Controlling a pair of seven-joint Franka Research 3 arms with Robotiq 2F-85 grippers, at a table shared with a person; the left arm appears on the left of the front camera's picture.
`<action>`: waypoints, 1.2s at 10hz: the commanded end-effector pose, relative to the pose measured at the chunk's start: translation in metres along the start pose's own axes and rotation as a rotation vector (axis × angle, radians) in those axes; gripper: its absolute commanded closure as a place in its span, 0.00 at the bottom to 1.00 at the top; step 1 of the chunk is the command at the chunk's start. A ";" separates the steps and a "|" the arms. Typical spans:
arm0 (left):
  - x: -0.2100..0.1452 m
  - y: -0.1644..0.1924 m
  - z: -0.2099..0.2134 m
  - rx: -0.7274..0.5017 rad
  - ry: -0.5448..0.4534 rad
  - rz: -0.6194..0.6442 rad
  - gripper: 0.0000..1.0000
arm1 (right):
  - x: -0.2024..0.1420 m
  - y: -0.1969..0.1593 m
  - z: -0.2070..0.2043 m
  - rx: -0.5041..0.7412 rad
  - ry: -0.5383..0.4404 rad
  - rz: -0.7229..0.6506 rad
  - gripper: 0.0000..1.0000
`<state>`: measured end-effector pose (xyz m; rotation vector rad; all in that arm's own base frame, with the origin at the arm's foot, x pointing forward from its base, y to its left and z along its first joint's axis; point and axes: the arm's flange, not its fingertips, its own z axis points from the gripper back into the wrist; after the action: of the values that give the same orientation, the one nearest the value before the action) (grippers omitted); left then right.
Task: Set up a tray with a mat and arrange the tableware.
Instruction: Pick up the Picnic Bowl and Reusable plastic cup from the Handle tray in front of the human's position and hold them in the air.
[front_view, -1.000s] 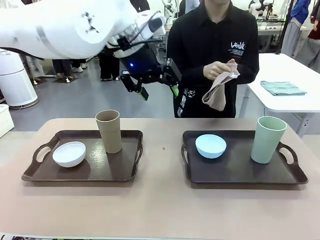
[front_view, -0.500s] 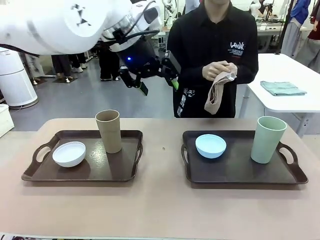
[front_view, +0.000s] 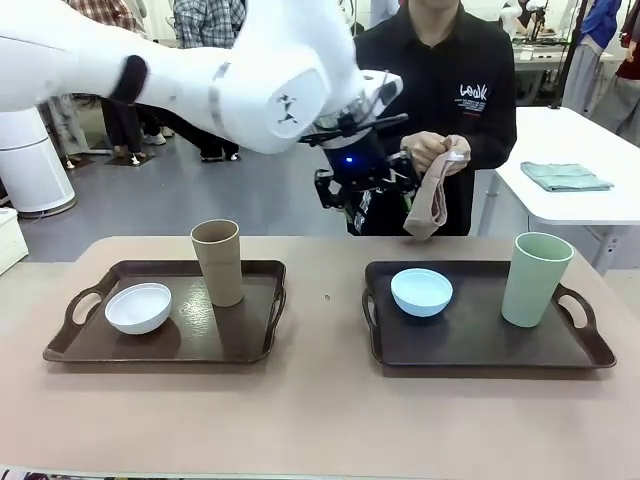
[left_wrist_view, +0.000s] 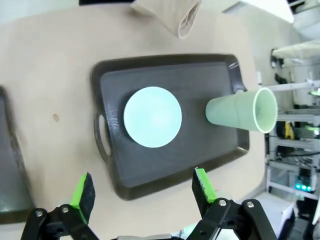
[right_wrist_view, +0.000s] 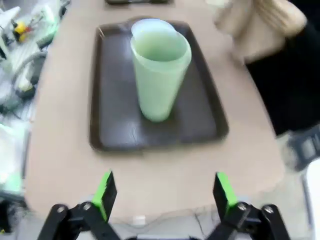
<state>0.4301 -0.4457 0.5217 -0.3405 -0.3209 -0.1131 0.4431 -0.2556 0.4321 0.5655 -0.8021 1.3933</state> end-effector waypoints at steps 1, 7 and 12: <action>-0.005 0.018 0.026 -0.016 -0.006 0.000 0.00 | -0.006 0.002 0.005 -0.033 0.116 -0.022 0.00; 0.017 -0.003 0.008 0.111 0.064 0.009 0.00 | -0.024 -0.014 0.029 -0.077 0.008 -0.002 0.00; 0.050 -0.032 -0.060 0.383 0.132 -0.044 0.00 | -0.026 -0.016 -0.026 -0.164 -0.165 -0.177 0.00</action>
<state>0.4734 -0.4835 0.4772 0.0689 -0.2087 -0.1015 0.4601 -0.2711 0.4060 0.6498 -0.9835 1.1568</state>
